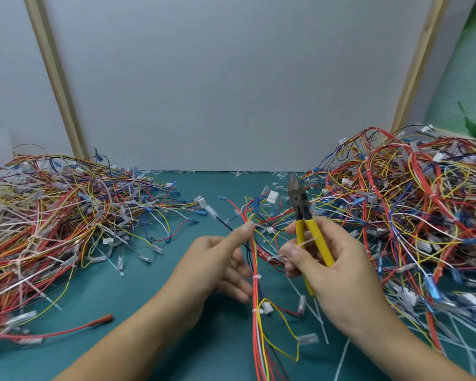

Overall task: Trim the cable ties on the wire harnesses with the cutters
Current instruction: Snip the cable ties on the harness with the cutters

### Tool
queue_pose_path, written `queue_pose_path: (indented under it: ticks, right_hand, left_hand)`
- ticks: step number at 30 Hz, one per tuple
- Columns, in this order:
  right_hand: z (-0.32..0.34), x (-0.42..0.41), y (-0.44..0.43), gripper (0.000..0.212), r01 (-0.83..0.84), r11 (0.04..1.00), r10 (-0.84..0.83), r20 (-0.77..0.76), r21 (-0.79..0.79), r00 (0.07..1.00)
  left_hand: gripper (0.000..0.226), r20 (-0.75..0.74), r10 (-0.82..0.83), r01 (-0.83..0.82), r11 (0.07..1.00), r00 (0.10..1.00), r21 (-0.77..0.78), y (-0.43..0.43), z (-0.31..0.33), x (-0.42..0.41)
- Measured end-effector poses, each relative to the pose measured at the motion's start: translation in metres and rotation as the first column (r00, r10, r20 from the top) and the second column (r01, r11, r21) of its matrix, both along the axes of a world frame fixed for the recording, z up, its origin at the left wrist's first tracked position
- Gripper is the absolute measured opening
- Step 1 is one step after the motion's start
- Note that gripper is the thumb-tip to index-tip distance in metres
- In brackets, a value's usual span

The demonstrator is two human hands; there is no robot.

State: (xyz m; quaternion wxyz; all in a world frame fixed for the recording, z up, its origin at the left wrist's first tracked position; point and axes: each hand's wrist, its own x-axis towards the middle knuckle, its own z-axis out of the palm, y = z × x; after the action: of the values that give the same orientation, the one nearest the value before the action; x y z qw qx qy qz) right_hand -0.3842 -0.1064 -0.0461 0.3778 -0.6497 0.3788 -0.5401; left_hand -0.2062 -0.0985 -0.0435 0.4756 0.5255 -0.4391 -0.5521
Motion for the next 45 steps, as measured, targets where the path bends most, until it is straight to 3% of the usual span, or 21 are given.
queue_pose_path:
  ticks: [3,6,9,11,14,15,19,26,29,32,39,43,45]
  right_hand:
    - [0.002,0.001,0.005,0.028,-0.004,1.000,0.003,-0.037,-0.026,0.999]
    - [0.002,0.001,0.010,0.028,-0.031,0.999,0.028,-0.060,-0.042,0.998]
    - [0.003,0.001,0.011,0.019,-0.038,0.999,0.036,-0.058,-0.030,0.998]
    - [0.009,-0.001,0.012,0.016,-0.074,0.997,0.073,0.048,0.020,0.996]
    - [0.023,-0.013,0.012,0.055,-0.145,0.982,0.111,0.255,0.118,0.961]
    - [0.029,-0.016,0.012,0.059,-0.148,0.977,0.102,0.272,0.153,0.957]
    - [0.033,-0.016,0.012,0.052,-0.157,0.915,0.103,0.161,0.371,0.982]
    - [0.030,-0.001,0.033,0.046,-0.379,0.726,0.379,0.126,0.574,0.917]
    - [0.030,0.002,0.033,0.046,-0.379,0.646,0.367,0.166,0.663,0.915]
    - [0.029,0.001,0.032,0.047,-0.368,0.626,0.330,0.194,0.688,0.924]
    - [0.026,-0.002,0.031,0.046,-0.395,0.616,0.348,0.214,0.681,0.913]
    - [0.027,-0.002,0.031,0.046,-0.407,0.615,0.346,0.232,0.676,0.909]
    - [0.027,-0.002,0.032,0.046,-0.412,0.610,0.345,0.242,0.676,0.907]
  left_hand:
    - [0.050,-0.020,-0.177,0.178,0.973,0.984,0.146,0.002,0.003,-0.001]
    - [0.025,-0.107,-0.171,0.186,0.972,0.979,0.147,0.000,0.000,0.001]
    - [0.028,-0.081,-0.131,0.138,0.987,0.988,0.083,-0.002,-0.003,0.004]
    - [0.026,-0.077,-0.077,0.080,0.996,0.994,0.049,-0.004,-0.004,0.005]
    - [0.018,-0.038,-0.019,0.018,0.999,0.999,-0.037,-0.005,-0.003,0.008]
    - [0.016,-0.020,-0.005,0.004,0.997,1.000,-0.078,-0.006,-0.003,0.008]
    - [0.014,0.033,0.133,-0.122,0.967,0.991,-0.223,-0.008,-0.001,0.010]
    - [0.015,0.082,0.387,-0.325,0.857,0.918,-0.400,-0.010,-0.005,0.009]
    - [0.016,0.117,0.413,-0.299,0.800,0.903,-0.521,-0.007,-0.008,0.005]
    - [0.002,0.138,0.421,-0.259,0.752,0.897,-0.607,-0.004,-0.007,0.002]
    - [0.012,0.163,0.441,-0.246,0.728,0.882,-0.639,0.001,-0.004,0.001]
    - [0.003,0.192,0.441,-0.213,0.713,0.876,-0.668,0.002,-0.003,0.002]
    - [0.016,0.201,0.442,-0.200,0.704,0.874,-0.681,0.001,-0.005,0.003]
